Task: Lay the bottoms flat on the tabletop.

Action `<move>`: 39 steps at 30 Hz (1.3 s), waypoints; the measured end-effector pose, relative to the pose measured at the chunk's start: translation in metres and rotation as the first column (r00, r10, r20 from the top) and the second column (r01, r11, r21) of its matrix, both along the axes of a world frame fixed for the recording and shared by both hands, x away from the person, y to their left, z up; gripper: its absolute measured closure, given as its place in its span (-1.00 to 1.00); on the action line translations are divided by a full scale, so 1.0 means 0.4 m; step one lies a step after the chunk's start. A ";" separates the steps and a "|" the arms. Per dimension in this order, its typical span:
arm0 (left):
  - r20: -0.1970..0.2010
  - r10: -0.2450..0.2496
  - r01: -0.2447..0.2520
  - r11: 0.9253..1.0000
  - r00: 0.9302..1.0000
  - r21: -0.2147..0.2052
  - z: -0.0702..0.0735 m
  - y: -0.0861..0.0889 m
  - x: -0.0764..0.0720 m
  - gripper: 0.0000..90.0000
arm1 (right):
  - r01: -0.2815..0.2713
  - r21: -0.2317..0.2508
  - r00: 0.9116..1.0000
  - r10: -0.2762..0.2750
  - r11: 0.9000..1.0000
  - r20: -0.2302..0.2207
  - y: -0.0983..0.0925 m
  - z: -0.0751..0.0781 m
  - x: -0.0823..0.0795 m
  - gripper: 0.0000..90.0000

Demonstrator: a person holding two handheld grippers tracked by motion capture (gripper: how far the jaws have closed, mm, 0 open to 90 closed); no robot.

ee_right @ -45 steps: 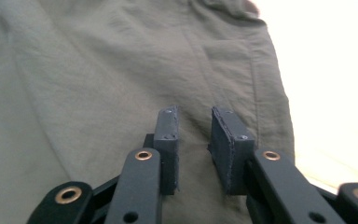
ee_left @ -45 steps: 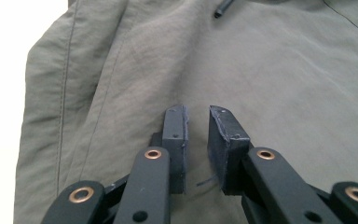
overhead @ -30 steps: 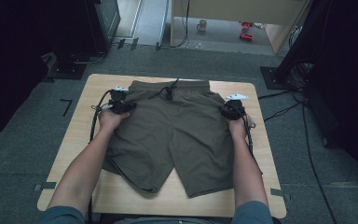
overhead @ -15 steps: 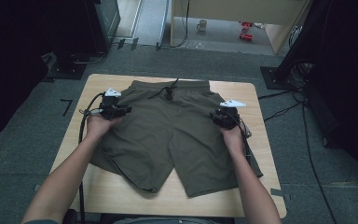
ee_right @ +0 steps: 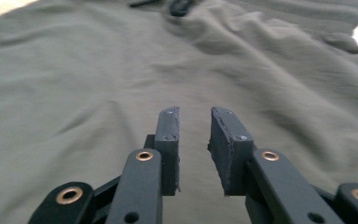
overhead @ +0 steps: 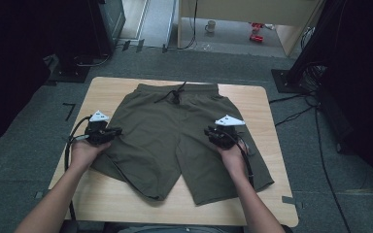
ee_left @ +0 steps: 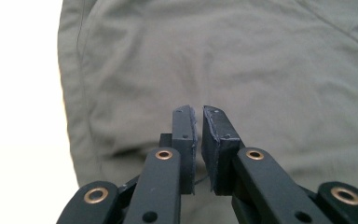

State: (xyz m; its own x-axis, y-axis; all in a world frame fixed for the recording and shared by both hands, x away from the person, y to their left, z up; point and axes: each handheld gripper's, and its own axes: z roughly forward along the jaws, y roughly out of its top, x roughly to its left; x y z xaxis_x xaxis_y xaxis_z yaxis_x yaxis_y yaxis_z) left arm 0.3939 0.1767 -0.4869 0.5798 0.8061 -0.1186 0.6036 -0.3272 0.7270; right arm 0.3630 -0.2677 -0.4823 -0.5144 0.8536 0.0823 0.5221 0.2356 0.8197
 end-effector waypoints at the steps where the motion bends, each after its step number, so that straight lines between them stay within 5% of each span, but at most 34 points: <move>1: -0.003 0.005 -0.005 1.000 1.000 -0.004 -0.001 0.004 -0.004 0.88 | -0.014 -0.008 1.000 0.014 1.000 0.005 0.011 -0.001 -0.006 0.67; 16: 0.002 0.074 -0.074 0.997 0.997 -0.025 0.011 0.068 -0.072 0.74 | -0.141 0.022 0.989 0.141 0.990 -0.034 0.160 -0.005 -0.042 0.79; 23: 0.017 0.084 -0.084 0.996 0.996 -0.019 0.010 0.082 -0.080 0.53 | -0.216 0.023 0.975 0.217 0.976 -0.038 0.258 -0.008 -0.056 0.75; 39: 0.012 0.100 -0.099 0.994 0.995 -0.054 0.004 0.116 -0.071 0.46 | -0.344 0.059 0.934 0.348 0.937 -0.077 0.446 -0.039 -0.073 0.86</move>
State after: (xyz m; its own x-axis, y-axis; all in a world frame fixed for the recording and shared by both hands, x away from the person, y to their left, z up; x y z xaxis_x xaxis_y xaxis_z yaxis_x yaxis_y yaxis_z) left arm 0.3655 0.2230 -0.4855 0.4991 0.8526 -0.1547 0.6206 -0.2271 0.7505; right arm 0.3340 -0.0894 -0.4981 -0.7668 0.6185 0.1717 0.4824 0.3788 0.7898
